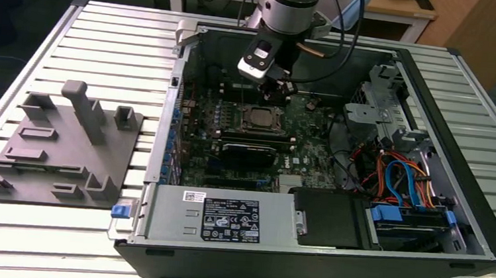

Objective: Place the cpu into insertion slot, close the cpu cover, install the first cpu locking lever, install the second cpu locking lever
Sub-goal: 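Install the first cpu locking lever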

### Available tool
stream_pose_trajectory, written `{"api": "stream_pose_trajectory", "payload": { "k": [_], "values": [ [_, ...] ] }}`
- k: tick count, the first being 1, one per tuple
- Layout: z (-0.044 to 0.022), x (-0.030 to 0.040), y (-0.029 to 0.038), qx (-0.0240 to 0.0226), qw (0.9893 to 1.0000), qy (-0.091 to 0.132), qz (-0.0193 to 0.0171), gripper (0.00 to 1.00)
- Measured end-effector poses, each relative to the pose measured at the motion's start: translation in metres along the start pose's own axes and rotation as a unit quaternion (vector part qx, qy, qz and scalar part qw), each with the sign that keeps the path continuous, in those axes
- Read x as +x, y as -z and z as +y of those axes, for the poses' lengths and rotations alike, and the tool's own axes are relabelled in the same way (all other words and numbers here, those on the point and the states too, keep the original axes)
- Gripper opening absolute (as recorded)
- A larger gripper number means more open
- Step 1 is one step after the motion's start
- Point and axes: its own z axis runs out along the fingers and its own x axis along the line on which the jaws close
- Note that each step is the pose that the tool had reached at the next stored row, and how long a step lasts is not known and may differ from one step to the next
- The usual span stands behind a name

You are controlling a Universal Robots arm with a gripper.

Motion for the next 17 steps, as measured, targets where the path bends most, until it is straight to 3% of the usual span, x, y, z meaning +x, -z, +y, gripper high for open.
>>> {"api": "stream_pose_trajectory", "payload": {
  "k": [4,9,17],
  "values": [
    [-0.0003,0.0001,0.0000,0.0001,1.0000,0.006,-0.0001,0.10],
    [-0.0004,0.0002,0.0002,0.0004,0.9993,0.038,-0.0004,0.10],
    [-0.0004,0.0002,0.0029,0.0004,0.9989,0.047,-0.0005,0.10]
  ]
}}
